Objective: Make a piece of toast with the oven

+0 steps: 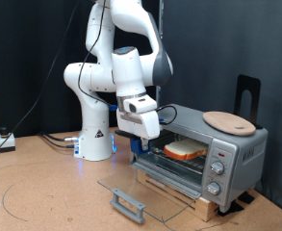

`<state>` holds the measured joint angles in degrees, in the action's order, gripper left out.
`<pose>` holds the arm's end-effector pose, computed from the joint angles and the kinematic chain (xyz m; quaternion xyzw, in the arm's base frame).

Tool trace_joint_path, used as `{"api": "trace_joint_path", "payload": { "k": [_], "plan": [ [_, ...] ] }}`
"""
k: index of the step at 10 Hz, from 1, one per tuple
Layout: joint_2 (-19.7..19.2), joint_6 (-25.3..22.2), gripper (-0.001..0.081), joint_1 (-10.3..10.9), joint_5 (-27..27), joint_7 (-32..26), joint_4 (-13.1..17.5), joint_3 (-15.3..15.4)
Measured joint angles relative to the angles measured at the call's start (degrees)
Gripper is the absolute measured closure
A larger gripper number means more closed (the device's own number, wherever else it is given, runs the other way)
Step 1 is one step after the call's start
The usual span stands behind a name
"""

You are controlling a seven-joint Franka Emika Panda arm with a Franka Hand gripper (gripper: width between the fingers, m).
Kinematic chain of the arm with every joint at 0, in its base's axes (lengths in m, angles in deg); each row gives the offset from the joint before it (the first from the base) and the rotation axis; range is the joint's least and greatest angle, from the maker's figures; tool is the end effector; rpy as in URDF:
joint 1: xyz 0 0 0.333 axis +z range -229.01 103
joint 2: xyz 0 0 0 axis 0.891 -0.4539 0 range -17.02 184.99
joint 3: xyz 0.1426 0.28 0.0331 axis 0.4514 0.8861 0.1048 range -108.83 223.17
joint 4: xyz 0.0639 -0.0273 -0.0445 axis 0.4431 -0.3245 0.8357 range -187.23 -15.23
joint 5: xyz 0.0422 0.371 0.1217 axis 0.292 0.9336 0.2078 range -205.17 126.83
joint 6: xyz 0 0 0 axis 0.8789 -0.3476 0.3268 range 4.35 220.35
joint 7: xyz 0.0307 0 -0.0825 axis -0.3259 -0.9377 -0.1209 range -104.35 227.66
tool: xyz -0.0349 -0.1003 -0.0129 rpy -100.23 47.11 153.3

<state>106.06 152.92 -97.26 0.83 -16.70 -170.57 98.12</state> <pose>0.3809 0.0128 0.3085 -0.8968 -0.4285 -0.1091 0.0161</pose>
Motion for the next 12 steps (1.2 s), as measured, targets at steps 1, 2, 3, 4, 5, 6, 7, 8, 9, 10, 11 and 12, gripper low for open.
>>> {"api": "trace_joint_path", "payload": {
  "k": [1, 2, 3, 4, 5, 6, 7, 8, 9, 10, 11, 12],
  "plan": [
    [0.0, 0.1, 0.0395, -0.3, -0.2, 1.1, 0.1, 0.3],
    [0.0, 0.1, 0.0395, -0.8, -0.4, 1.9, 0.4, 0.3],
    [0.0, 0.0, 0.0395, -1.8, -0.4, 2.0, 0.8, 0.0],
    [0.0, -0.9, 0.0395, -3.1, -0.6, 2.0, 1.5, -0.9],
    [0.0, -2.7, 0.0395, -4.6, -0.9, 2.0, 2.5, -2.2],
    [0.0, -5.0, 0.0395, -5.9, -1.3, 2.0, 3.7, -3.6],
    [-0.1, -7.4, 0.0395, -7.1, -1.3, 1.7, 4.8, -5.3],
    [-0.2, -9.6, 0.0395, -8.0, -1.3, 1.2, 6.0, -7.1],
    [-1.1, -11.4, 0.0395, -8.5, -1.2, 0.9, 7.1, -8.4],
    [-1.0, -11.1, 0.0395, -8.5, -1.3, 0.9, 7.0, -8.1],
    [-0.8, -11.9, 0.0395, -7.9, 1.1, -0.9, 7.1, -8.7],
    [0.2, -15.3, 0.0395, -7.2, 3.8, -3.5, 7.7, -10.5]
  ]
}}
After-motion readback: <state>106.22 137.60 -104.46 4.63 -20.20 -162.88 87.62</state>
